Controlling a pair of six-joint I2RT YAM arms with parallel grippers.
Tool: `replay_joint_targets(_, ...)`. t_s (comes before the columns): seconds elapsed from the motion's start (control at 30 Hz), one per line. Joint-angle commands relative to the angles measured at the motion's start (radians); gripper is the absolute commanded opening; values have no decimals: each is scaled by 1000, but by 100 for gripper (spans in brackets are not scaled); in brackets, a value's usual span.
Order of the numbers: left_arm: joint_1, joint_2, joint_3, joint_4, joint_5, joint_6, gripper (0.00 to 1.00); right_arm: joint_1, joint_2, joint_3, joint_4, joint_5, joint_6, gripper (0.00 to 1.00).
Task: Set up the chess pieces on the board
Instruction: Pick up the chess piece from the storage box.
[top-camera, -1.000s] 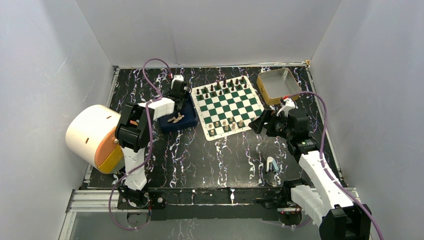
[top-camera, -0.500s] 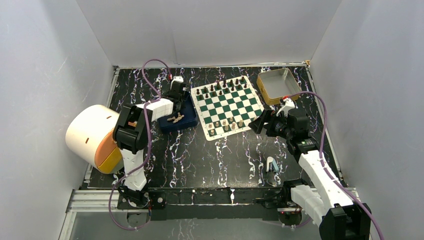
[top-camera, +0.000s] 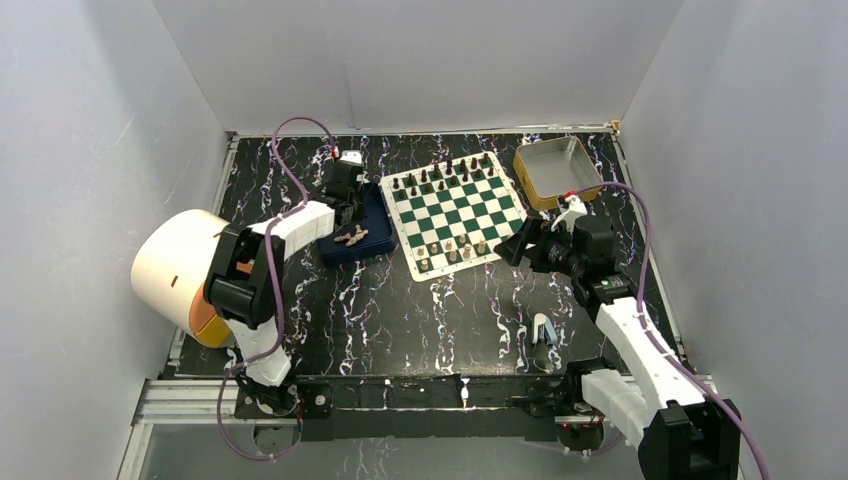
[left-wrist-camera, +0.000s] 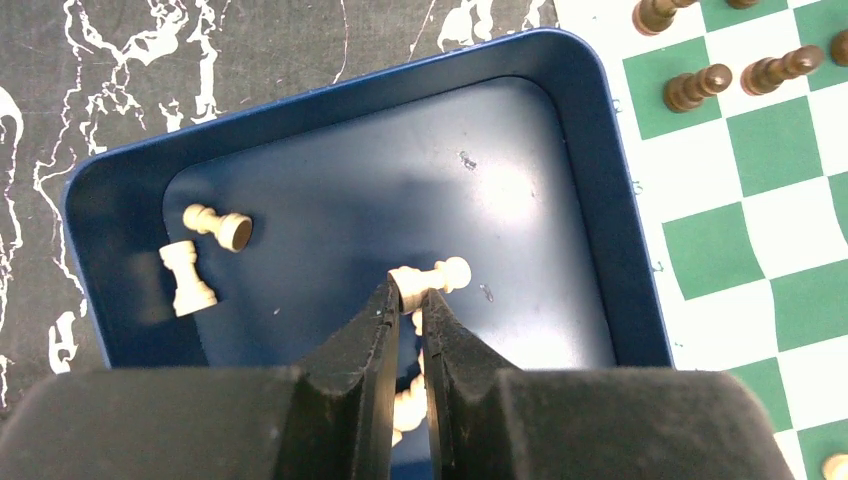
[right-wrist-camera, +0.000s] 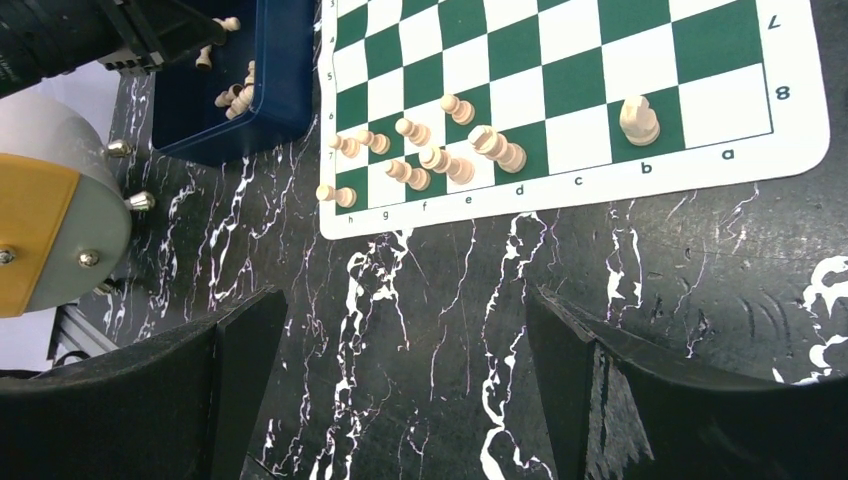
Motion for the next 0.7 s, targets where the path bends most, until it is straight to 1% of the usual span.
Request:
replay_joint_targets(0.0,6,-93,-23,-35,14,13,8,-6,12,35,52,-25,19,99)
replay_joint_targets(0.1,6,-125,-38,-48,45,-2,8,-6,22,36,62,-44,34,99)
replay_joint_targets(0.2,6,-171,-55,-53,103,-22,8,-7,18,51,59,-10,110,96)
replay_joint_targets(0.23,6,-185,-64,-50,132,-27,8,-6,15,53,76,-23,123,95)
replay_joint_targets(0.33,6,-237,-86,-27,231,-35,8,-6,30,73,141,-148,132,91)
replay_joint_targets(0.43,5,-294,-103,-18,314,-68,8,-7,69,109,132,-188,157,83)
replay_joint_targets(0.53,6,-349,-151,39,422,-121,8,-4,75,83,210,-206,223,76)
replay_joint_targets(0.67,6,-394,-224,140,563,-213,8,20,99,82,262,-180,267,61)
